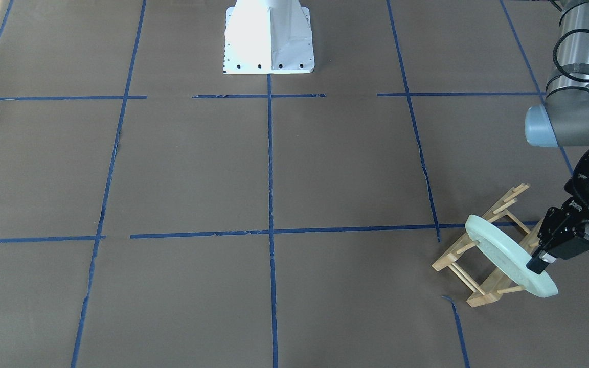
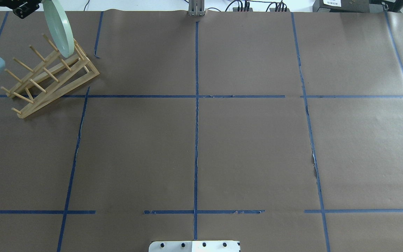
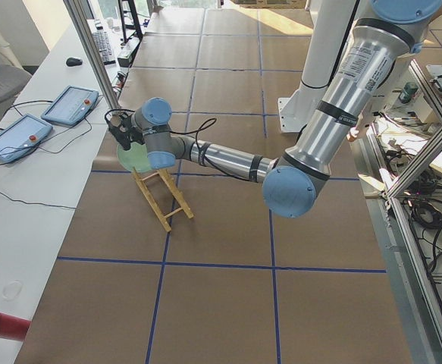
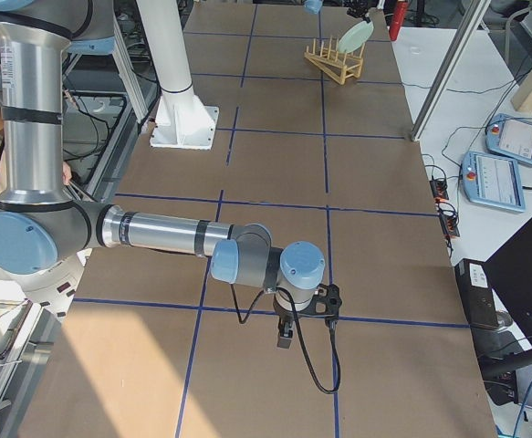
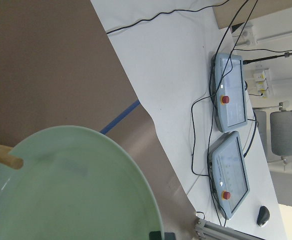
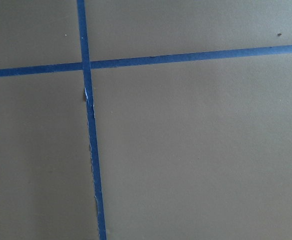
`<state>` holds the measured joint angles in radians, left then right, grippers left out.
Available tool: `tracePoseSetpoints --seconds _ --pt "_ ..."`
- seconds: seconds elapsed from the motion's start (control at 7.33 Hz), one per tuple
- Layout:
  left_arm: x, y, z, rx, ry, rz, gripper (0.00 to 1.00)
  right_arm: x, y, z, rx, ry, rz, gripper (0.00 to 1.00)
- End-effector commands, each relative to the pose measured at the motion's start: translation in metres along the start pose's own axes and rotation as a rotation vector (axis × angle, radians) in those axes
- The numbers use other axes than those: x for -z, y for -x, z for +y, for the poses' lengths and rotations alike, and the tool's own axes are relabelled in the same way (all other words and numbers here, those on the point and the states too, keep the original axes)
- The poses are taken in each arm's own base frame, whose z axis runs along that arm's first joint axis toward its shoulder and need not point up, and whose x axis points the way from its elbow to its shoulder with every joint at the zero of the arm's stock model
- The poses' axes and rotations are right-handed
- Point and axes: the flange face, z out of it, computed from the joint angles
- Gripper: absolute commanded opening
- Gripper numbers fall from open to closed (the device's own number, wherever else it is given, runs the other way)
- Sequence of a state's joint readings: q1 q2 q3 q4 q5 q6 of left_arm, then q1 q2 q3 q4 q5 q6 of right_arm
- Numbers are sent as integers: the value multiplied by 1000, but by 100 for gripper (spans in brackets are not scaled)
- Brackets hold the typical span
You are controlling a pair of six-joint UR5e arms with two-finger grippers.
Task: Place plate on table
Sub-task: 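Lift the plate up out of the wooden rack with the left gripper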
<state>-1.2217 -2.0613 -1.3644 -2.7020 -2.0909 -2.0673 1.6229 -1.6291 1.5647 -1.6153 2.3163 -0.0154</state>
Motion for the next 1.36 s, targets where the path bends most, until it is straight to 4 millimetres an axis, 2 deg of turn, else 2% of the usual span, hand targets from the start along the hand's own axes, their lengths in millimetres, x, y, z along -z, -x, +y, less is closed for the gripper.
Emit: tracePoseSetpoints --seconds 0.0,0.41,0.68,0.82,0.95,1.09,1.23 --pt "28 -67 20 0 5 81 0 0 0 0 0 0 0 100" --pt "-6 -175 94 -34 28 -193 0 0 0 0 0 0 0 100" --pt "-69 -186 206 -220 51 -468 0 0 0 0 0 0 0 100" --pt "-108 -156 272 -318 13 -621 0 0 0 0 0 0 0 100" --pt "-151 -86 349 -429 -5 -778 0 0 0 0 0 0 0 100" --pt "-180 -20 401 -498 -20 -922 0 0 0 0 0 0 0 100" --pt "-194 22 427 -538 -21 -998 0 0 0 0 0 0 0 100"
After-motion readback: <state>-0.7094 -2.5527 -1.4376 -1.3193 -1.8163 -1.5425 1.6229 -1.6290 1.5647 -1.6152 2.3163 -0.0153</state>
